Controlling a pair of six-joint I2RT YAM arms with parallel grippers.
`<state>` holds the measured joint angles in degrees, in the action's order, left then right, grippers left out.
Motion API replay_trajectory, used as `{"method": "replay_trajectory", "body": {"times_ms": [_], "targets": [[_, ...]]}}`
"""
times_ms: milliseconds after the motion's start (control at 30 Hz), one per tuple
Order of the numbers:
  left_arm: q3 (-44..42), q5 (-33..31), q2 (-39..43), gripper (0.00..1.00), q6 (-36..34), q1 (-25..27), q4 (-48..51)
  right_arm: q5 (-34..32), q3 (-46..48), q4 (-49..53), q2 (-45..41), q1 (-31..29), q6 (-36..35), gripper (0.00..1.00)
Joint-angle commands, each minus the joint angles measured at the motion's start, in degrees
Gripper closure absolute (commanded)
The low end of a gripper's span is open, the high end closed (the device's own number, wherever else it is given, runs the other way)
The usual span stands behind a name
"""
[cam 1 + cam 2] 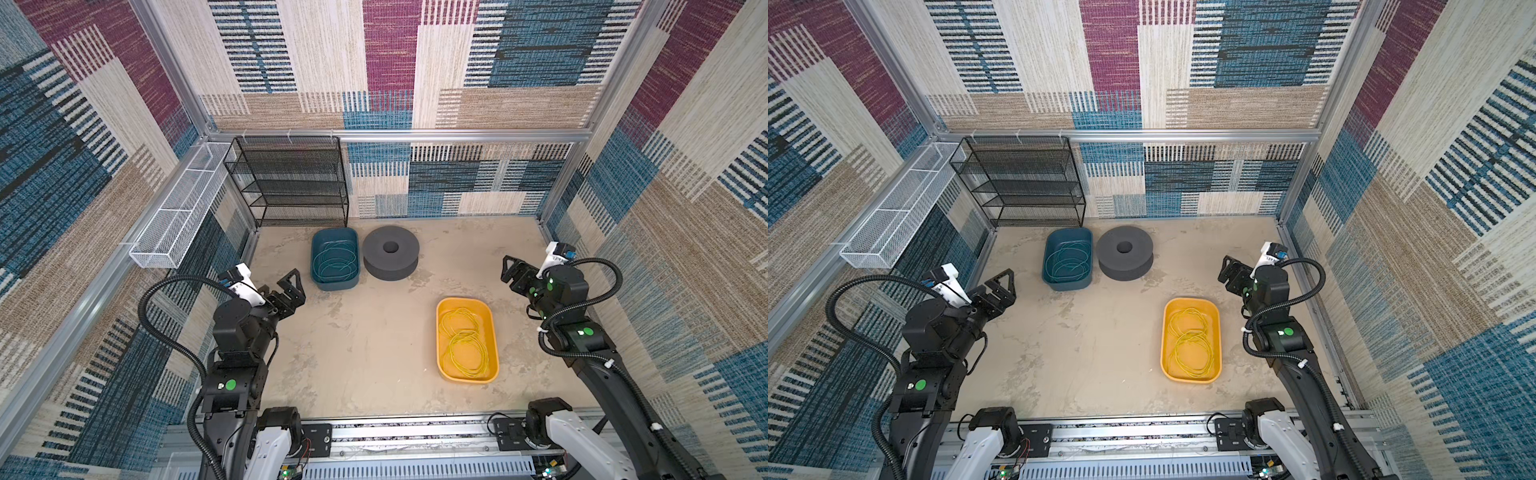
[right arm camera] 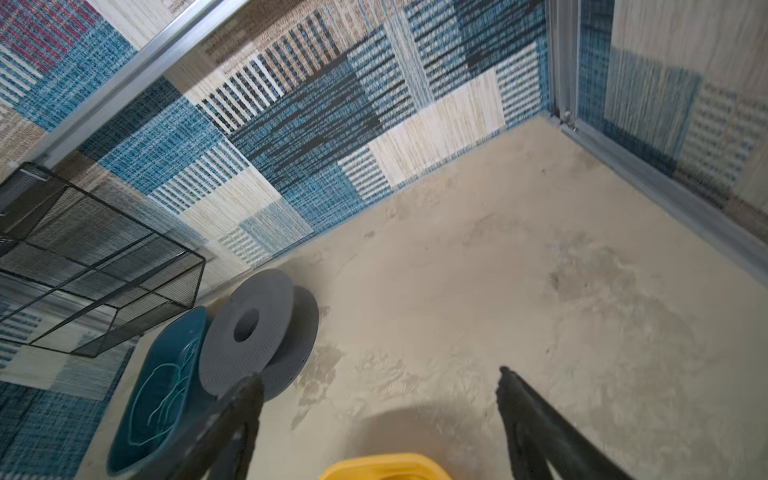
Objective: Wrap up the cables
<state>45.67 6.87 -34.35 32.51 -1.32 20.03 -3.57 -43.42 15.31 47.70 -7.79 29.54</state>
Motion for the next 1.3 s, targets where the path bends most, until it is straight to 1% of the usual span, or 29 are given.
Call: {"method": "replay_trajectory", "body": {"times_ms": [0, 33, 67, 100, 133, 167, 200, 233, 367, 467, 600, 733, 867, 967, 1067, 1200, 1233, 1267], "targets": [[1.21, 10.06, -3.09, 0.05, 3.82, 0.01, 4.35, 5.86, -1.01, 8.58, 1.30, -0.11, 2.43, 0.25], [1.01, 12.27, -4.20, 0.09, 4.55, 0.00, 4.82, 7.80, -1.34, 10.30, 2.59, -0.11, 1.63, 0.32], [0.46, 15.12, -5.37, 0.15, 5.06, 0.00, 4.40, 8.74, -1.49, 11.81, 3.75, -0.12, 0.79, 0.38], [-0.36, 18.30, -6.41, 0.25, 5.17, 0.01, 3.59, 8.85, -1.38, 13.12, 4.64, -0.12, 0.47, 0.44], [-1.11, 22.06, -7.62, 0.33, 5.49, 0.03, 2.57, 8.67, -0.96, 14.20, 5.12, -0.12, 0.03, 0.50], [-1.58, 25.34, -8.81, 0.38, 5.47, 0.00, 2.36, 8.26, -0.38, 15.01, 5.23, -0.12, -0.01, 0.51], [-1.92, 28.49, -9.83, 0.40, 5.27, 0.09, 2.61, 7.73, 0.34, 15.38, 5.04, -0.12, -0.08, 0.52], [-2.46, 30.21, -10.51, 0.42, 5.47, 0.22, 3.01, 6.98, 1.05, 15.76, 4.87, -0.12, -0.12, 0.52], [-7.69, 30.92, -9.53, 0.43, 8.43, 1.52, 0.11, 6.86, 3.27, 16.54, 5.31, -0.11, -0.57, 0.53], [-10.53, 31.08, -8.50, 0.42, 10.17, 2.28, -2.16, 7.36, 3.67, 17.65, 8.00, -0.29, -0.86, 0.53], [-10.80, 31.40, -9.29, 0.42, 10.29, 2.86, -2.69, 8.05, 2.57, 17.39, 10.51, -0.26, -1.02, 0.53], [-11.17, 31.65, -9.74, 0.43, 10.74, 3.38, -3.79, 6.21, 2.70, 17.20, 15.50, -0.29, -2.90, 0.53], [-11.91, 31.49, -9.70, 0.42, 11.29, 3.66, -4.74, 7.89, 3.66, 14.41, 19.12, -0.29, -3.73, 0.54], [-12.32, 31.51, -9.69, 0.43, 11.19, 3.70, -4.31, 8.55, 3.69, 13.14, 21.06, -0.29, -4.50, 0.58], [-12.97, 31.62, -9.57, 0.43, 11.26, 3.78, -4.22, 7.38, 3.69, 12.56, 22.04, -0.29, -5.36, 0.62], [-13.18, 31.36, -9.76, 0.43, 10.80, 3.78, -3.76, 8.05, 3.54, 11.00, 23.57, -0.28, -5.97, 0.75], [-13.07, 31.36, -9.83, 0.42, 10.65, 3.83, -3.69, 8.18, 3.45, 10.67, 23.97, -0.29, -6.07, 0.77], [-12.90, 31.36, -9.95, 0.43, 10.66, 3.81, -3.69, 8.38, 3.50, 10.33, 24.46, -0.29, -6.11, 0.78]]}}
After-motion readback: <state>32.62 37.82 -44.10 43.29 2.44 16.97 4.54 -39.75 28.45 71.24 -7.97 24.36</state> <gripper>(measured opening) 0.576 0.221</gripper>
